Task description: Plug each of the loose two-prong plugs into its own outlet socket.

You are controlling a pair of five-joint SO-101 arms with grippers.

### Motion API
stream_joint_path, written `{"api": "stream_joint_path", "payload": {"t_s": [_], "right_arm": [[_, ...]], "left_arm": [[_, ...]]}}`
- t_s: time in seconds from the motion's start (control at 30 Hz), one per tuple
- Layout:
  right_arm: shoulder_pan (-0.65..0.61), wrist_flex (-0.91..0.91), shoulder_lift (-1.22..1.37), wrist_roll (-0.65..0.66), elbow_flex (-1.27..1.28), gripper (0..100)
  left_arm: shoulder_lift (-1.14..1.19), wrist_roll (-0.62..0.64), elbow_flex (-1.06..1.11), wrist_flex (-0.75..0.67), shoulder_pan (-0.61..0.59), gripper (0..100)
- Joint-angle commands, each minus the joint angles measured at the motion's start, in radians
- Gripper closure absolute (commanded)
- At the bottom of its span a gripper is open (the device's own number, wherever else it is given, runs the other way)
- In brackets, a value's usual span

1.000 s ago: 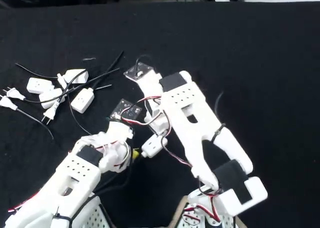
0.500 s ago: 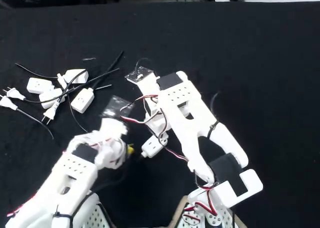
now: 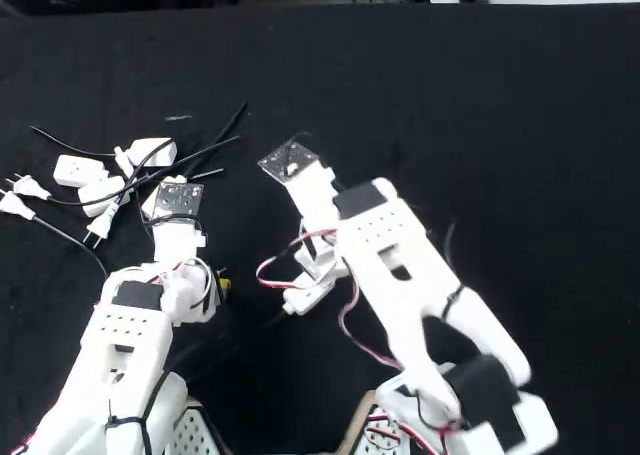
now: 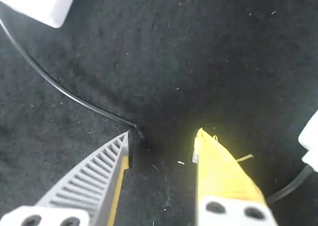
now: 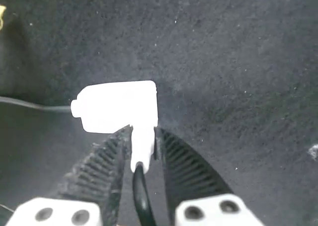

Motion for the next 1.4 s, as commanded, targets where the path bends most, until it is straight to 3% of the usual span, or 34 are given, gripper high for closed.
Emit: {"api": "stream_joint_path", "payload": {"t_s": [0.0,0.5,0.83,1.37], "right_arm": [[0.023,-0.025,-0.102,-0.011,0.013,98.8],[0.020,-0.112,-0.093,-0.012,0.058,98.8],[0.020,-0.060,-0.097,-0.012,0.061,98.8],[-0.035,-0.072,-0.091,-0.012,0.061,98.8]], "left_arm": [[-0.017,0.012,-0.001,-0.020,-0.010,79],[-0.017,0.011,0.035,-0.064,-0.008,79],[-0.017,-0.054,0.039,-0.064,-0.005,79],[-0.017,-0.054,0.041,-0.069,-0.005,79]]}}
